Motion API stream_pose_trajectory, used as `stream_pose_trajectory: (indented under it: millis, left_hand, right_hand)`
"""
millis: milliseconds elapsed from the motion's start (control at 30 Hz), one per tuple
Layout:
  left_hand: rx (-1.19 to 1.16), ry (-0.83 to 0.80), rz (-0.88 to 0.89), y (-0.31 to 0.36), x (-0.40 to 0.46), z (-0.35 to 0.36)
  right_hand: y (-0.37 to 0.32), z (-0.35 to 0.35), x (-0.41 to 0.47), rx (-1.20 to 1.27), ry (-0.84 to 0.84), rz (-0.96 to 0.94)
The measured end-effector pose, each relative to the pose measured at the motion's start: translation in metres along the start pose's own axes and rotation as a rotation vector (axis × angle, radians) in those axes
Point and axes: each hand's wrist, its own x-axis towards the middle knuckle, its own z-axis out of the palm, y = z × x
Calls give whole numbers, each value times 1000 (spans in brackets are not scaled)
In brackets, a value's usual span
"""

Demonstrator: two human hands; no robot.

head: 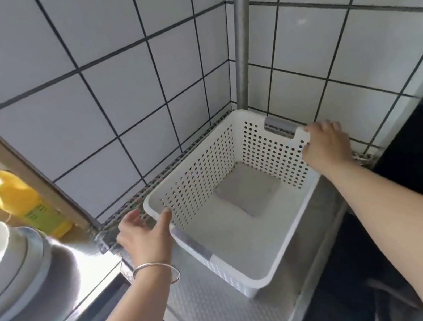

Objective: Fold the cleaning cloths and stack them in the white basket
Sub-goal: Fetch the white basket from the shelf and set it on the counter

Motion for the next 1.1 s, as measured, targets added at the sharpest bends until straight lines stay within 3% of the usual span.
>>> stream_pose_trajectory:
  millis: [133, 233, 367, 467, 567, 667, 833, 1100]
  left_hand:
    - [-184, -199, -325, -12, -32, 5]
    - [-266, -275, -427, -9, -47, 12]
    - [-370, -274, -444, -3, -51, 19]
    - [-388, -214, -432, -7, -42, 14]
    - [-433, -131, -398, -12, -25, -5]
    - [-489, -62, -409, -15, -13, -40]
    - [-448, -2, -309, -26, -3, -129]
    - [-393, 70, -266, -74, -6, -312]
  right_hand:
    - [-12, 7, 23, -39, -92, -24]
    - [-22, 14, 39, 28, -143, -42]
    - [-34, 14, 54, 88, -286, -16]
    - [-49, 7, 62, 114, -377, 103]
    - [-69, -5, 61, 113, -420, 94]
    - [-92, -22, 45, 160, -445, 87]
    - [-141, -48, -14, 294, -622, 37]
    - [-251, -58, -146, 633, -673, -122]
